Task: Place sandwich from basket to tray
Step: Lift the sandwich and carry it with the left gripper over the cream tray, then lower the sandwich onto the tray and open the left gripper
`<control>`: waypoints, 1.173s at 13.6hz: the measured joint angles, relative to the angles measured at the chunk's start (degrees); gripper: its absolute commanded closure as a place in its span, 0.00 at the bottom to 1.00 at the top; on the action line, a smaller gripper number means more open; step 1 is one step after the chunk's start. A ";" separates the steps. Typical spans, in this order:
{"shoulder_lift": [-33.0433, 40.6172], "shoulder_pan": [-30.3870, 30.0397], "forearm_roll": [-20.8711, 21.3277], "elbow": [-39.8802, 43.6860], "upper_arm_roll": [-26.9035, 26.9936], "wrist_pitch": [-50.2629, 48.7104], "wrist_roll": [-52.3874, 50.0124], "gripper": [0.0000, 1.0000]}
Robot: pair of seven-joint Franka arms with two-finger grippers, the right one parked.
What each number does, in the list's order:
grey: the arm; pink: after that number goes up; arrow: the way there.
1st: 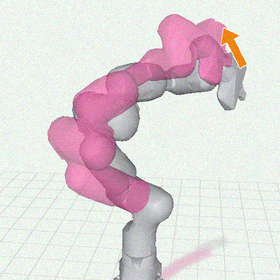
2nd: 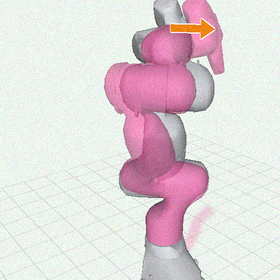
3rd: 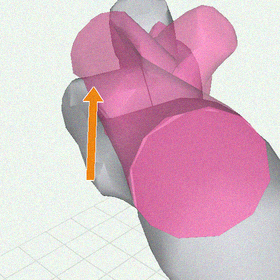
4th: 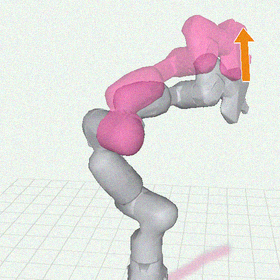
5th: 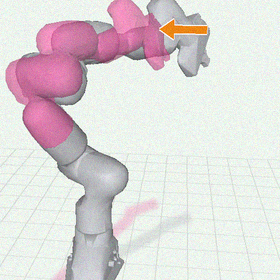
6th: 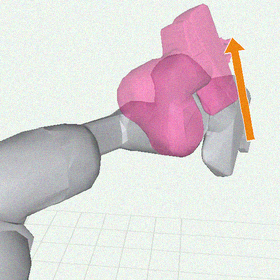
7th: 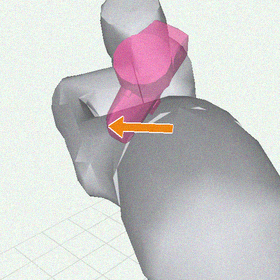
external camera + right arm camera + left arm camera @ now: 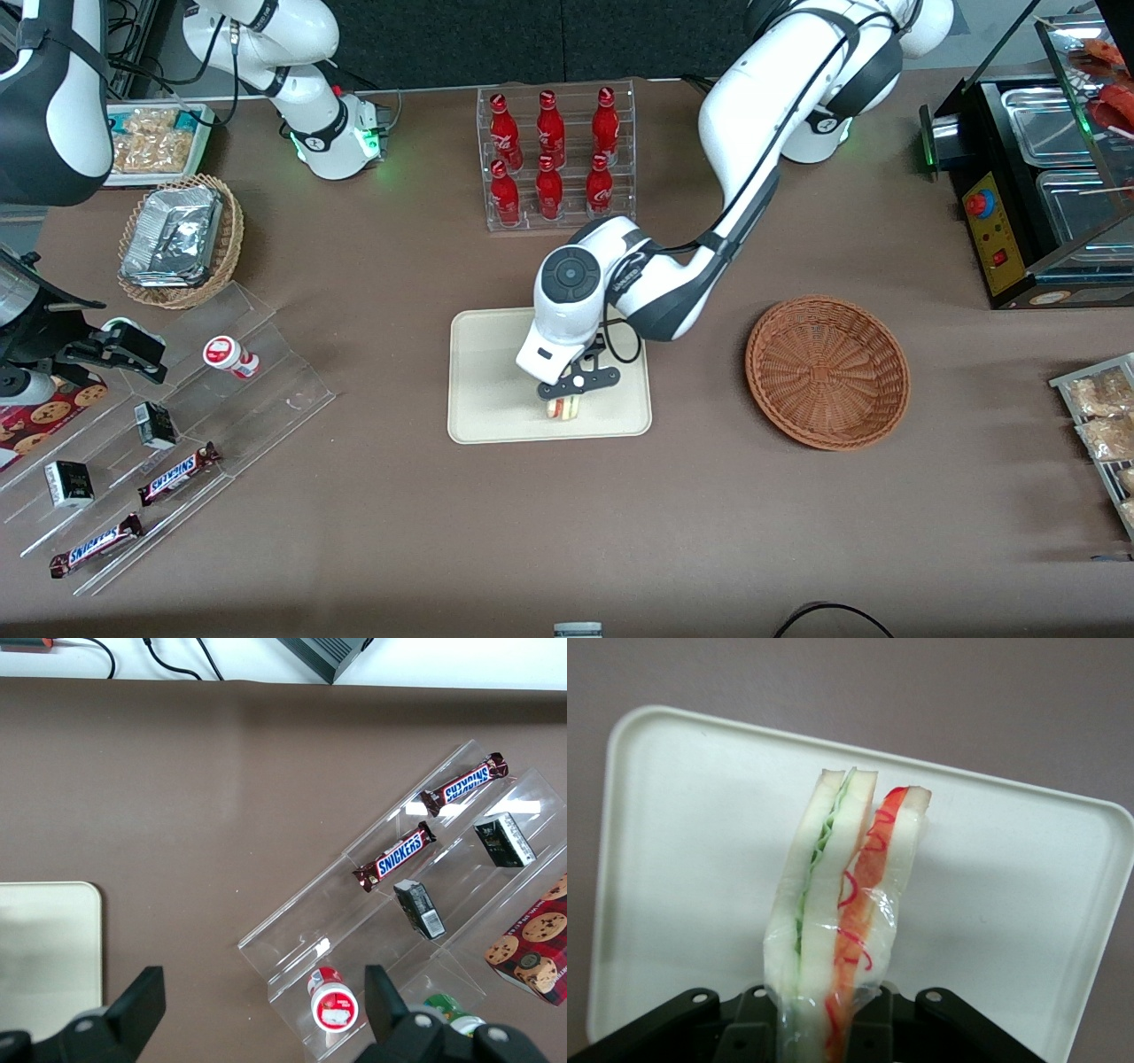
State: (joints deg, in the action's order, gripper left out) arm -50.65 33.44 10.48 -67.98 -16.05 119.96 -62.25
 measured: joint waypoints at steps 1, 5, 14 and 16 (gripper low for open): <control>-1.07 0.37 1.00 0.01 0.00 0.51 -1.07 0.86; -4.73 1.98 4.63 0.09 0.01 3.22 -4.79 0.80; -5.13 1.96 6.55 1.67 0.49 3.91 -5.22 0.00; -4.72 0.44 6.47 3.20 0.45 2.46 -5.20 0.00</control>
State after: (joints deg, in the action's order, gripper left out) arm -55.38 33.88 16.96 -64.78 -15.59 122.42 -67.45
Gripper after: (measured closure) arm 0.018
